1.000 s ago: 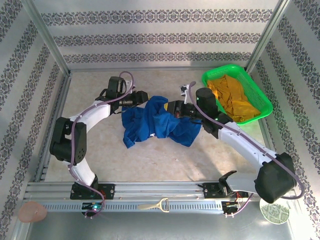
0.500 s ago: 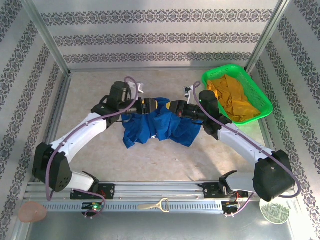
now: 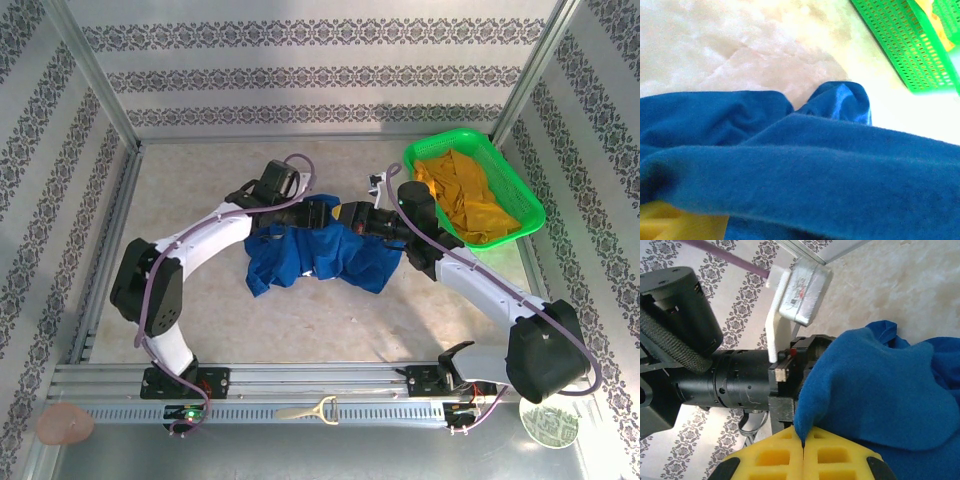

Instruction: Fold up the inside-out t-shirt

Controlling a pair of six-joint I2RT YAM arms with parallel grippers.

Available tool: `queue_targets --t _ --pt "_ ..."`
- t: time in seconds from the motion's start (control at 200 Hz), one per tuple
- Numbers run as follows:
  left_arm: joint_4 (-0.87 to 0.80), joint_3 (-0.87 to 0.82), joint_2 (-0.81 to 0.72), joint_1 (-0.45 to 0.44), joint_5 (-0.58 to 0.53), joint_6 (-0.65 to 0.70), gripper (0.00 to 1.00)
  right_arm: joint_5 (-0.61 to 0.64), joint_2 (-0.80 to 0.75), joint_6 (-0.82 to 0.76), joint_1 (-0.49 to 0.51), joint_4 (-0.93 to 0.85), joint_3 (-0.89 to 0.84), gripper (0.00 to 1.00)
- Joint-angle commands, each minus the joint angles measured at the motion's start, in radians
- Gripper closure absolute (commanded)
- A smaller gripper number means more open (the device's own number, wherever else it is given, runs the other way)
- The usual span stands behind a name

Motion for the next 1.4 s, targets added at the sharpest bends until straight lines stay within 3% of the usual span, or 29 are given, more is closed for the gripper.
queue_targets --t 0.0,0.065,0.145,0.215,0.405,0.56,0.659,0.729,0.869,1.039,1.399 --pt "0.004 0.042 0.063 -0.031 0.094 0.043 0.29 -0.015 0.010 0.012 0.012 0.070 0.014 1.00" --pt "0.007 0.044 0.095 -0.033 0.136 0.034 0.37 -0.009 0.004 0.018 0.000 0.082 0.014 1.00" --pt "0.025 0.027 0.099 -0.030 0.160 0.026 0.74 -0.005 -0.012 0.032 -0.028 0.102 -0.005 1.00" --pt "0.033 0.014 0.064 -0.022 0.160 0.025 1.00 0.000 -0.023 0.046 -0.060 0.114 -0.037 1.00" --pt "0.175 -0.095 -0.152 0.050 0.249 -0.066 1.00 0.078 -0.005 0.060 -0.122 0.124 -0.157 1.00" --pt "0.577 -0.272 -0.277 0.133 0.428 -0.320 1.00 0.195 0.098 0.098 -0.124 0.164 -0.202 1.00" --pt "0.865 -0.352 -0.282 0.165 0.491 -0.509 1.00 0.219 0.167 0.122 -0.109 0.143 -0.153 0.55" --pt "0.969 -0.374 -0.271 0.177 0.499 -0.579 1.00 0.227 0.150 0.124 -0.097 0.104 -0.123 0.43" --pt "1.003 -0.367 -0.249 0.179 0.512 -0.601 1.00 0.277 -0.027 0.062 -0.081 -0.086 -0.091 0.35" --pt "1.064 -0.348 -0.207 0.181 0.534 -0.657 1.00 0.339 -0.177 -0.119 -0.030 -0.306 0.003 0.30" --pt "1.067 -0.308 -0.177 0.180 0.570 -0.679 1.00 0.329 0.043 -0.302 0.074 -0.352 0.277 0.32"
